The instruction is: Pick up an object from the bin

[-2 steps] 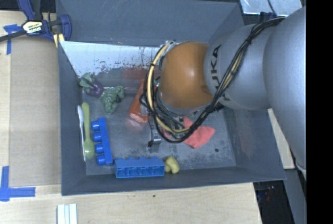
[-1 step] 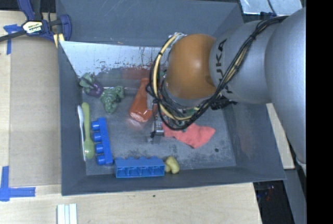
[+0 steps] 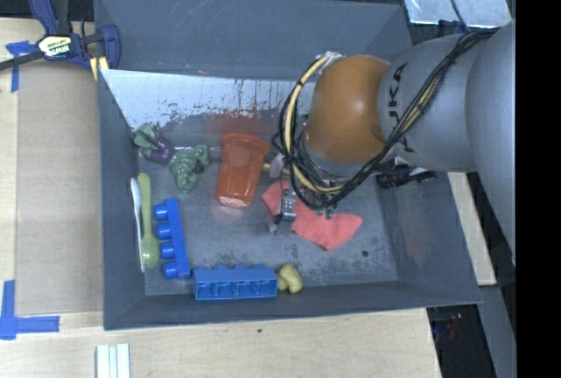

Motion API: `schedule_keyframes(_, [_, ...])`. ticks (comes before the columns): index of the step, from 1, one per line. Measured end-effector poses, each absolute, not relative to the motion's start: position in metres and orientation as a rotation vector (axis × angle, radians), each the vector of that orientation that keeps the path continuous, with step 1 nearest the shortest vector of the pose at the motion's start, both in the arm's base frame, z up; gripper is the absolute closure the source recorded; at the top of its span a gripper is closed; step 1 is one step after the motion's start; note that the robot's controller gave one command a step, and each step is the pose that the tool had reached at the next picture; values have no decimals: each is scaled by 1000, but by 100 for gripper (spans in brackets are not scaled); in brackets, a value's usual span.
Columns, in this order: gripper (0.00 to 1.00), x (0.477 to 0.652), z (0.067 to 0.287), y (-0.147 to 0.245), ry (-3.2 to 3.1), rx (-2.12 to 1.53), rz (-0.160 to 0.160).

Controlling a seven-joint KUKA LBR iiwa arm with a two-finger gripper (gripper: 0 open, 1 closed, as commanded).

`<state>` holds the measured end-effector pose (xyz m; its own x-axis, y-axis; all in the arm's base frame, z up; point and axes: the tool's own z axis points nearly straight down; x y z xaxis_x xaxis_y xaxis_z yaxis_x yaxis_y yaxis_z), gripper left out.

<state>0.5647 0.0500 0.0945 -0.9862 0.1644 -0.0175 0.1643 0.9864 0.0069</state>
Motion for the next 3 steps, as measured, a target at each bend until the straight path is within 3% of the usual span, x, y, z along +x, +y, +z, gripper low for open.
schedule_keyframes(1, [0, 568, 101, 35, 3118, -175, 4])
schedule_keyframes(2, [100, 562, 72, -6, 3116, 215, 6])
schedule_keyframes(3, [100, 562, 72, -6, 3116, 214, 6])
